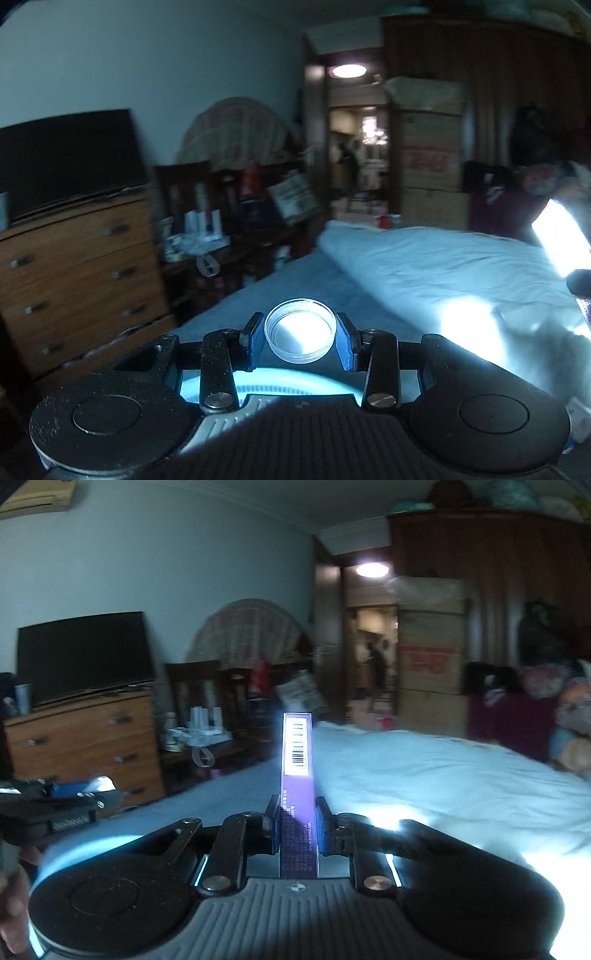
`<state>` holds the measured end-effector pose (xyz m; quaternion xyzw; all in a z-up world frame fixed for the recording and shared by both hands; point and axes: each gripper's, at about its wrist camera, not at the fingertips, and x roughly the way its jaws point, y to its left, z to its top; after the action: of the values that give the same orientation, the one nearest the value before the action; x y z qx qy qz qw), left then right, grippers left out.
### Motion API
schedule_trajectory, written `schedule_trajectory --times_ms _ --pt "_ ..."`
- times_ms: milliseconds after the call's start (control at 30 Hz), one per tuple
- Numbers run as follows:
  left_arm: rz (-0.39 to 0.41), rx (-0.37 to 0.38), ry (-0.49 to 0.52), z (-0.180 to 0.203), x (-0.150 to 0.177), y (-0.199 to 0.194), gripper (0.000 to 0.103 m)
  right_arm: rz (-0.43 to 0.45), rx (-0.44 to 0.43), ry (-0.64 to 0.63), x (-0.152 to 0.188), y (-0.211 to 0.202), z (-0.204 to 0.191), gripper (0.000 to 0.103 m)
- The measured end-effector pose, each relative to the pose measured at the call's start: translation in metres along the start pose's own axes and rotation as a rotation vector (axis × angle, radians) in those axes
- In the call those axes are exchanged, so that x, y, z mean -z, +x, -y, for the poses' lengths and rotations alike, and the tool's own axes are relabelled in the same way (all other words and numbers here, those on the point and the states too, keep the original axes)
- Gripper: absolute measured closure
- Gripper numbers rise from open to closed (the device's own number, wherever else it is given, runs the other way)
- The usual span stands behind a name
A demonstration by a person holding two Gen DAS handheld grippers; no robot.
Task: Organize objects
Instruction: 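Carry the clear cap and purple box over the basket and open both grippers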
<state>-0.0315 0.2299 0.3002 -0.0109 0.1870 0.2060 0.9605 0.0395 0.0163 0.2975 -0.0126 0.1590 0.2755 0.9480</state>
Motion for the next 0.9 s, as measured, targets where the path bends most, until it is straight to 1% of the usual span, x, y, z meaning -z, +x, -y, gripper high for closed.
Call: schedule_trajectory --times_ms 100,200,367,500,700,900 --pt "-0.025 -0.033 -0.027 -0.027 -0.001 0.004 0.063 -0.027 -0.058 -0.007 -0.011 0.014 -0.037 0.083" --pt "-0.051 -0.045 -0.051 -0.048 0.000 0.006 0.063 -0.058 -0.111 -0.012 -0.016 0.027 -0.074 0.084" --pt "-0.096 -0.042 -0.058 -0.067 0.009 0.017 0.063 -0.129 -0.176 -0.040 -0.010 0.049 -0.123 0.084" --pt "-0.134 -0.040 -0.075 -0.077 0.018 0.030 0.063 -0.178 -0.193 -0.055 0.000 0.063 -0.153 0.084" --pt "-0.166 -0.044 -0.078 -0.084 0.034 0.046 0.063 -0.227 -0.185 -0.055 0.018 0.091 -0.170 0.084" --pt "-0.182 -0.045 -0.076 -0.083 0.043 0.055 0.063 -0.243 -0.184 -0.049 0.028 0.107 -0.170 0.084"
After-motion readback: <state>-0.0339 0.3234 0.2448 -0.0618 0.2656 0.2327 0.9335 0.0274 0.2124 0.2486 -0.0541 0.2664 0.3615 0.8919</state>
